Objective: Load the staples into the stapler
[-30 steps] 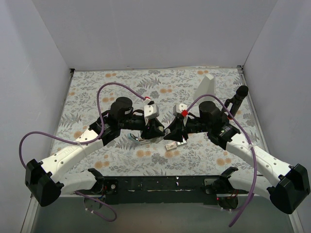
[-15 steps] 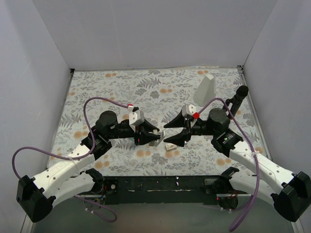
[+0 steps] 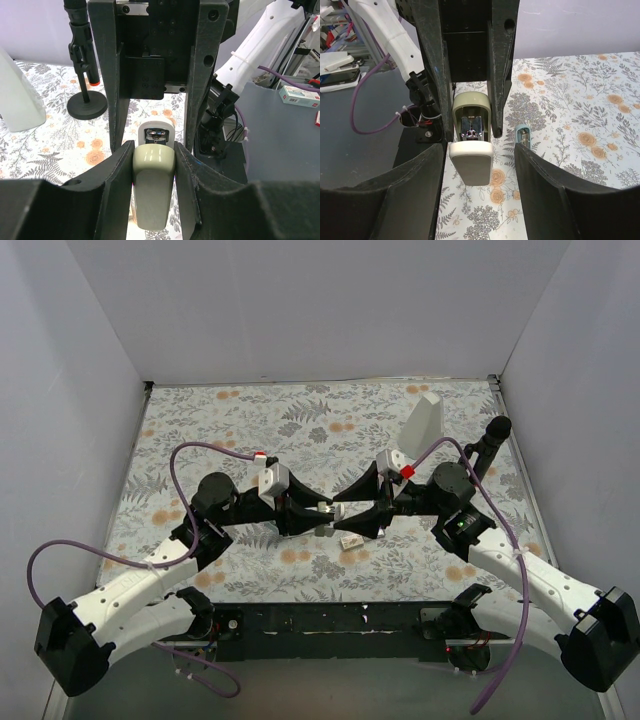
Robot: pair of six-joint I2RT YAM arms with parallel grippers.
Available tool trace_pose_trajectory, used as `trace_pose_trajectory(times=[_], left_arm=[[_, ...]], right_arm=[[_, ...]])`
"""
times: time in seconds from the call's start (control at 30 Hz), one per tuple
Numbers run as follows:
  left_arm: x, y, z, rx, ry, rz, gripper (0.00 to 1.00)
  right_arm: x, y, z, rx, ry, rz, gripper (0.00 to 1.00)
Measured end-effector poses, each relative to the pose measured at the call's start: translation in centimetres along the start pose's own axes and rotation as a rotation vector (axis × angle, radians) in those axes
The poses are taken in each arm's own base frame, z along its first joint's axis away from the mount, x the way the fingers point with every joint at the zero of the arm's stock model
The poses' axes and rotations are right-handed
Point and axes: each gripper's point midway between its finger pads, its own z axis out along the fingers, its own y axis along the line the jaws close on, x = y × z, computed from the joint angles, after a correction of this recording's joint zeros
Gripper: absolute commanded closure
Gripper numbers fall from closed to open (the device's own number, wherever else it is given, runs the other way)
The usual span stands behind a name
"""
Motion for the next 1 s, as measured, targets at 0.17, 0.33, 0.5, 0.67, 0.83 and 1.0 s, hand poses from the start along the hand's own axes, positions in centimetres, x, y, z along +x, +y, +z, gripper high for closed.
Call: trace_pose_trajectory(times=[0.17, 0.33, 0.5, 0.67, 0.83, 1.0], left_arm=[[0.1, 0.0, 0.1, 0.005, 0.0, -0.003, 1.0], [0.3, 0.1, 0.2, 0.007, 0.006, -0.005, 1.0], [0.4, 0.3, 0.1, -0.002, 0.01, -0.005, 1.0], [0.2, 0.3, 0.0, -0.011, 0.005, -0.001, 1.0], [-0.2, 0.3, -0.3, -0.03, 0.0, 0.008, 1.0], [-1.3, 0.6, -1.9, -0.084, -0.034, 0.042, 1.0]], right_arm=[[-0.1, 0.0, 0.0, 0.0, -0.005, 0.0, 0.36], [-0.2, -0.2, 0.0, 0.011, -0.007, 0.0, 0.39], [-0.2, -0.2, 0.0, 0.014, -0.008, 0.004, 0.68], [-0.3, 0.0, 0.0, 0.012, -0.01, -0.001, 0.99], [-0.5, 0.2, -0.1, 0.021, -0.009, -0.015, 0.99], [-1.2, 0.1, -1.0, 0.055, -0.02, -0.046, 0.99]])
